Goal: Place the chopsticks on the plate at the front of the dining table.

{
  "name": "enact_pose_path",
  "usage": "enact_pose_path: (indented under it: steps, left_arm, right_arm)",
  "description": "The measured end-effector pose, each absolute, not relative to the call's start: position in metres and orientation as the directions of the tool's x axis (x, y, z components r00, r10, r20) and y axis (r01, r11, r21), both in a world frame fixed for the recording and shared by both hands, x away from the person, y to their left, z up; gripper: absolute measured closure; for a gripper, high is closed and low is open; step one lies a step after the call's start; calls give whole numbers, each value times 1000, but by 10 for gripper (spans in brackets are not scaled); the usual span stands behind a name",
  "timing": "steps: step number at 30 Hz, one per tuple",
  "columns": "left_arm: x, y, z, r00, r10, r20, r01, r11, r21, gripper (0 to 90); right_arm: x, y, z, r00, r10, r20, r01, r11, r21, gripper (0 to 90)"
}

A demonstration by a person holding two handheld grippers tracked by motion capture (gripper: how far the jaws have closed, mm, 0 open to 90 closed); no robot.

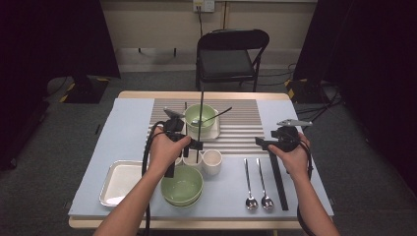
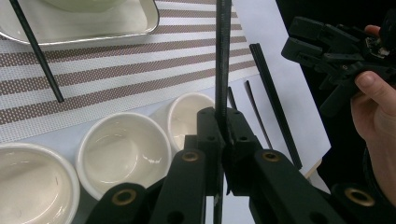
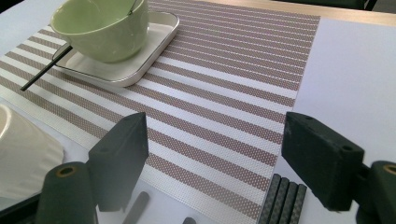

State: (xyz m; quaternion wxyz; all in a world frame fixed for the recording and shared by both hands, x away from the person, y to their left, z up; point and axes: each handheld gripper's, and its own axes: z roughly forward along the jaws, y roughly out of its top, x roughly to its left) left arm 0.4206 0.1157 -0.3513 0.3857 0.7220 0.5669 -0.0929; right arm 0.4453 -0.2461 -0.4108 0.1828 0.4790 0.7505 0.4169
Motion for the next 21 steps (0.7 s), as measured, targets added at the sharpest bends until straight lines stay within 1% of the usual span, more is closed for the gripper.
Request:
enact_pose_path:
  steps: [9, 21]
  left_arm:
    - [422, 119, -351, 330, 741, -584, 896, -51, 442, 865]
    - [424, 127, -350, 329, 751, -572, 894, -54, 444, 866]
  right_arm:
    - [445, -250, -414, -473, 873, 124, 572, 197, 796, 217]
    - [442, -256, -421, -464, 877, 126, 579, 193, 792, 216]
